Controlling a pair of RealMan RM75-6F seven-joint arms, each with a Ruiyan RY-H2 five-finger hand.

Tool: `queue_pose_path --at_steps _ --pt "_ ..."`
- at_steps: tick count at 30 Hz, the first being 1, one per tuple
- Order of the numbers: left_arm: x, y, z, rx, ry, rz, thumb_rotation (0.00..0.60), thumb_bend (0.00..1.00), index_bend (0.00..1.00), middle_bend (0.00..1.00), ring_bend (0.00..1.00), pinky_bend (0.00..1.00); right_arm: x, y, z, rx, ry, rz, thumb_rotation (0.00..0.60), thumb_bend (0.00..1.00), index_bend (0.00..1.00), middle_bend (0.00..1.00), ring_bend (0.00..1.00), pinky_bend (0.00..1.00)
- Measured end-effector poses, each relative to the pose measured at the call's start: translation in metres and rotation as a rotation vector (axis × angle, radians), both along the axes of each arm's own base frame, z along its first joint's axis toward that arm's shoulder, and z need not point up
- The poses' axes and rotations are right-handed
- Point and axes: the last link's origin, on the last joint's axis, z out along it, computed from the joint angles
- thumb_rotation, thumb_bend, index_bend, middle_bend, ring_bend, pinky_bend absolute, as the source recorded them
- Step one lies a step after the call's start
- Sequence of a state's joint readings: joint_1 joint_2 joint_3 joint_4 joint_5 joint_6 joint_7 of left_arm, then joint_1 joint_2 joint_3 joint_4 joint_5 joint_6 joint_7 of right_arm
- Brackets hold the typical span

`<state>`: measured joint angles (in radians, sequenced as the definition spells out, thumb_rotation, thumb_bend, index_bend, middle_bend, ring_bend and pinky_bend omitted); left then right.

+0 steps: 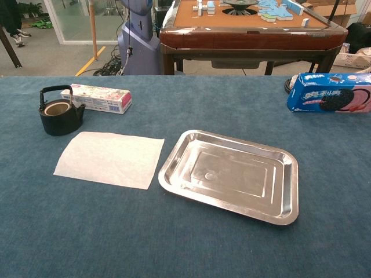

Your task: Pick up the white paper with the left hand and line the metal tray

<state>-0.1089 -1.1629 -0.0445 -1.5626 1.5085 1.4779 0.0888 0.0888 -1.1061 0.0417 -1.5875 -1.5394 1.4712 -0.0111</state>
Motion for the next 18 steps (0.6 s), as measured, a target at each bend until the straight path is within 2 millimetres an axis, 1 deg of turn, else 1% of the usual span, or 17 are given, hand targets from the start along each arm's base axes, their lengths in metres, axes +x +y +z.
queue_pose_path --at_steps 2,5,14,18 --pt "-0.001 0.000 0.000 0.005 -0.003 -0.003 0.600 0.14 0.32 0.18 0.09 0.29 0.000 0.000 -0.001 0.006 -0.001 0.005 0.600 0.16 0.45 0.28 0.24 0.33" --pt "-0.003 0.000 0.001 0.014 -0.001 -0.005 0.600 0.14 0.33 0.18 0.09 0.31 0.000 -0.002 -0.003 0.025 0.000 0.006 0.600 0.20 0.45 0.28 0.24 0.31" --pt "-0.004 -0.002 0.006 0.052 -0.021 -0.025 0.600 0.14 0.31 0.18 0.16 0.37 -0.002 -0.010 -0.010 0.056 -0.006 -0.001 0.600 0.20 0.45 0.30 0.24 0.31" --pt "-0.001 -0.001 0.005 0.045 -0.029 -0.039 0.600 0.14 0.31 0.18 0.17 0.38 -0.003 -0.011 -0.010 0.057 -0.010 -0.004 0.600 0.20 0.45 0.31 0.24 0.31"
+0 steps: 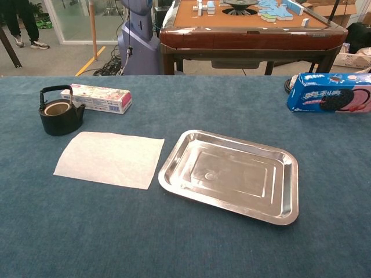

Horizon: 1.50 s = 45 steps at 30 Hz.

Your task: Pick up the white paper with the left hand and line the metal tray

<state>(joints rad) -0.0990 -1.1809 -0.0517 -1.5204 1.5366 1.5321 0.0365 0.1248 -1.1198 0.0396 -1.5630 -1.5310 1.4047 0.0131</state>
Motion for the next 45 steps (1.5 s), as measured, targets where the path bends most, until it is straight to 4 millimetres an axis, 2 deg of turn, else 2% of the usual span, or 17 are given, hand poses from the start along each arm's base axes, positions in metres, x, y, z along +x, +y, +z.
queue_pose_path --at_steps 9,12,14,16,21,27,29,31,34,36,39,42,45 --pt "0.011 0.009 -0.001 -0.052 0.006 -0.034 0.600 0.14 0.24 0.18 0.17 0.38 0.004 0.002 0.002 -0.014 0.004 0.016 0.600 0.20 0.45 0.31 0.24 0.30" --pt "0.014 0.011 -0.003 -0.079 0.008 -0.049 0.600 0.13 0.24 0.13 0.14 0.38 0.009 0.004 0.006 -0.043 0.003 0.034 0.600 0.20 0.45 0.31 0.24 0.31" --pt "0.016 0.013 -0.006 -0.102 0.005 -0.057 0.600 0.09 0.24 0.04 0.08 0.35 0.013 0.007 0.010 -0.061 -0.002 0.050 0.600 0.20 0.45 0.31 0.24 0.31" --pt "0.019 0.015 -0.009 -0.132 -0.002 -0.070 0.600 0.07 0.24 0.00 0.02 0.30 0.017 0.010 0.013 -0.073 -0.005 0.063 0.600 0.20 0.45 0.31 0.24 0.31" --pt "0.033 0.024 -0.021 -0.210 -0.023 -0.127 0.600 0.04 0.24 0.00 0.00 0.19 0.020 0.014 0.018 -0.089 -0.010 0.077 0.600 0.20 0.45 0.32 0.24 0.31" --pt "0.052 0.037 -0.040 -0.277 -0.028 -0.224 0.600 0.04 0.24 0.00 0.00 0.16 0.019 0.013 0.020 -0.092 -0.013 0.067 0.600 0.20 0.45 0.32 0.24 0.31" --pt "0.056 0.043 -0.045 -0.287 -0.007 -0.256 0.600 0.04 0.23 0.00 0.00 0.21 0.018 0.012 0.021 -0.094 -0.015 0.065 0.600 0.20 0.45 0.32 0.24 0.31" --pt "0.058 0.048 -0.050 -0.293 0.027 -0.275 0.600 0.04 0.23 0.00 0.02 0.31 0.018 0.012 0.022 -0.097 -0.016 0.064 0.600 0.20 0.45 0.32 0.24 0.31" --pt "0.060 0.054 -0.056 -0.316 0.059 -0.283 0.600 0.04 0.21 0.03 0.11 0.42 0.018 0.012 0.022 -0.099 -0.017 0.063 0.600 0.20 0.45 0.32 0.24 0.31" --pt "0.062 0.058 -0.059 -0.330 0.081 -0.287 0.600 0.04 0.20 0.05 0.15 0.45 0.017 0.011 0.023 -0.100 -0.017 0.062 0.600 0.20 0.45 0.32 0.24 0.31" --pt "0.067 0.065 -0.063 -0.343 0.113 -0.302 0.600 0.04 0.20 0.05 0.15 0.46 0.017 0.011 0.022 -0.100 -0.017 0.060 0.600 0.20 0.45 0.32 0.24 0.31" --pt "0.070 0.071 -0.067 -0.338 0.129 -0.322 0.600 0.04 0.19 0.02 0.07 0.41 0.017 0.010 0.022 -0.096 -0.017 0.059 0.600 0.20 0.45 0.32 0.24 0.31" --pt "0.073 0.077 -0.071 -0.333 0.145 -0.351 0.600 0.04 0.19 0.00 0.00 0.28 0.017 0.010 0.021 -0.095 -0.016 0.057 0.600 0.20 0.45 0.32 0.24 0.31"
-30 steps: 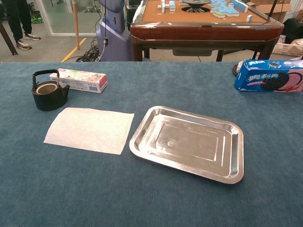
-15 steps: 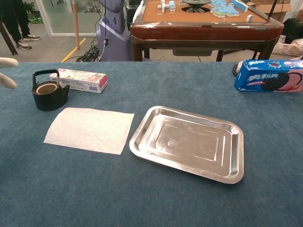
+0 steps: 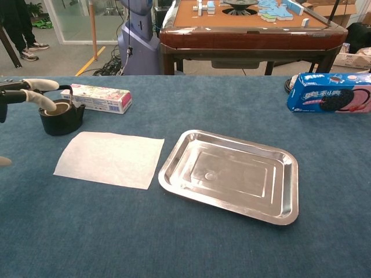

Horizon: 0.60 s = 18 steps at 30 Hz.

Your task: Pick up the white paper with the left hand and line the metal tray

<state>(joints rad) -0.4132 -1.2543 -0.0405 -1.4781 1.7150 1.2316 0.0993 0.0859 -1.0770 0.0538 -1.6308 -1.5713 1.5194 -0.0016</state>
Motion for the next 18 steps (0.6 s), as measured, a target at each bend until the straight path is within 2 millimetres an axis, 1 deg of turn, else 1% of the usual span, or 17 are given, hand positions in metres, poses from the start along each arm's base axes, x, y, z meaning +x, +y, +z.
queue_pose_path --at_steps 2,4,13,18 --pt "0.002 0.005 -0.004 0.000 0.007 -0.022 0.600 0.04 0.19 0.00 0.00 0.22 0.000 0.000 0.000 0.000 0.001 -0.002 0.600 0.20 0.45 0.32 0.24 0.31" --pt "0.004 0.010 -0.008 -0.003 0.015 -0.038 0.600 0.04 0.19 0.00 0.00 0.19 -0.001 -0.001 0.000 0.000 0.001 -0.003 0.600 0.20 0.45 0.32 0.24 0.31" --pt "0.008 0.024 -0.023 -0.032 0.021 0.002 0.600 0.04 0.20 0.00 0.00 0.10 -0.003 -0.002 -0.001 0.008 0.002 -0.011 0.600 0.20 0.45 0.32 0.24 0.31" --pt "0.015 0.029 -0.032 -0.051 0.025 0.009 0.600 0.04 0.20 0.00 0.00 0.08 -0.003 -0.003 -0.002 0.011 0.001 -0.014 0.600 0.20 0.45 0.32 0.24 0.31"
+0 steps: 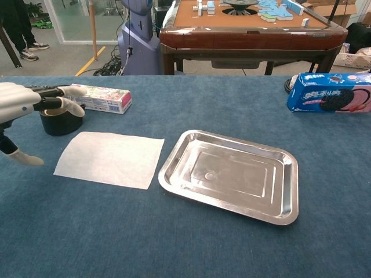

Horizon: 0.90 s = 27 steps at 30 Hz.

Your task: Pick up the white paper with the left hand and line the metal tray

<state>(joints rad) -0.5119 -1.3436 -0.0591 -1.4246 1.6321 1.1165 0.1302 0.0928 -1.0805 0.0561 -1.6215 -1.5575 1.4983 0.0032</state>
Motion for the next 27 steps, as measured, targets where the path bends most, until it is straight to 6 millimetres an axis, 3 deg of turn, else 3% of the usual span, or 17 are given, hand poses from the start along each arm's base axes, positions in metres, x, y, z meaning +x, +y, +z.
queue_pose_path --at_steps 13,27 --pt "0.013 0.006 -0.023 -0.039 0.019 0.017 0.600 0.04 0.22 0.00 0.00 0.08 -0.001 0.000 0.001 -0.001 -0.002 0.000 0.600 0.20 0.45 0.32 0.24 0.31" --pt "0.004 0.016 -0.044 -0.003 0.029 0.001 0.600 0.04 0.22 0.00 0.00 0.08 -0.001 -0.001 0.003 -0.003 -0.003 -0.001 0.600 0.20 0.45 0.32 0.24 0.30"
